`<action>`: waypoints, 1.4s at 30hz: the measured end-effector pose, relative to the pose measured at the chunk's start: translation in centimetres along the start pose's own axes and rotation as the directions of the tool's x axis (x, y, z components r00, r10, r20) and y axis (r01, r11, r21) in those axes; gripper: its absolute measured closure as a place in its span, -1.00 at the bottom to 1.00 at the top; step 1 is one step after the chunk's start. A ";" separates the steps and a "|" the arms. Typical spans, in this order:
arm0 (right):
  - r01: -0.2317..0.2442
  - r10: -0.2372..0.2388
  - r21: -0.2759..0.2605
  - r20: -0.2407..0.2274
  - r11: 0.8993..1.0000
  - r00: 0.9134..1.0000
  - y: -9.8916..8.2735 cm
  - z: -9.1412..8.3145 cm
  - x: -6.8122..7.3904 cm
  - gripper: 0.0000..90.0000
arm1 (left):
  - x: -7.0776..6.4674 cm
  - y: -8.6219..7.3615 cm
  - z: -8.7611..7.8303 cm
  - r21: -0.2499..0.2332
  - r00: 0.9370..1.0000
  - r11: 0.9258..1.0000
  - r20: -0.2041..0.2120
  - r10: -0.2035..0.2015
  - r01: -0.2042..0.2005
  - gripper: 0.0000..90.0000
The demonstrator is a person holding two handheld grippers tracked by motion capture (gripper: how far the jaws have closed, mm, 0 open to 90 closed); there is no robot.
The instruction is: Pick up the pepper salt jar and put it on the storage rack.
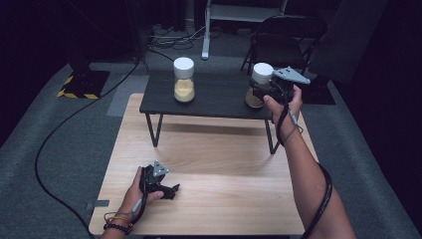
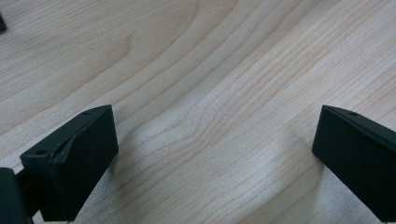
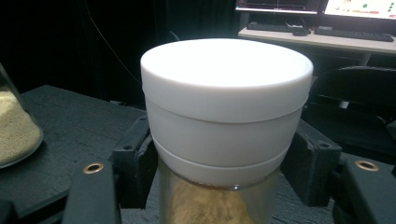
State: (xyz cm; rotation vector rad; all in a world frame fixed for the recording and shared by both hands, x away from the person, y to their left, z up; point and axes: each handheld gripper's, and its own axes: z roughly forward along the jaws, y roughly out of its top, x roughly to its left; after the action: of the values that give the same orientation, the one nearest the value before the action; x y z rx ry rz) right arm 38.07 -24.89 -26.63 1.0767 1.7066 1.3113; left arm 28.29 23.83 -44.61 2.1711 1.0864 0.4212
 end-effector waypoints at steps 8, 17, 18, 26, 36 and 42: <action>-0.011 0.010 -0.023 -0.020 1.000 1.000 -0.7 -0.3 -0.7 -0.24 | 0.0 0.0 0.0 0.000 1.000 1.000 0.000 0.000 0.000 -0.99; 0.004 -0.005 -0.015 -0.009 1.000 1.000 -0.5 -0.2 -0.4 -0.25 | 0.0 0.0 0.0 0.000 1.000 1.000 0.000 0.000 0.000 -0.99; 0.011 -0.011 -0.013 -0.007 1.000 1.000 -0.5 -0.2 -0.3 -0.27 | 0.0 0.0 0.0 0.000 1.000 1.000 0.000 0.000 0.000 -0.99; 0.049 -0.049 0.013 -0.020 0.999 0.999 0.2 -0.1 -0.3 -0.50 | 0.0 0.0 0.0 0.000 1.000 1.000 0.000 0.000 0.000 -0.99; 0.092 -0.092 0.014 0.016 0.996 0.996 0.0 0.2 0.3 -0.91 | 0.0 0.0 0.0 0.001 1.000 1.000 0.000 0.000 0.000 -0.99; 0.108 -0.108 0.004 0.024 0.994 0.994 -0.3 0.0 0.4 -0.93 | 0.0 0.0 0.0 0.000 1.000 1.000 0.000 0.000 0.000 -0.99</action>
State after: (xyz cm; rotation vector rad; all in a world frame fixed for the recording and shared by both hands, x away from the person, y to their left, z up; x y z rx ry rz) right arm 37.80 -24.54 -26.94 0.9833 1.7244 1.2243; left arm 28.29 23.83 -44.61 2.1713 1.0863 0.4210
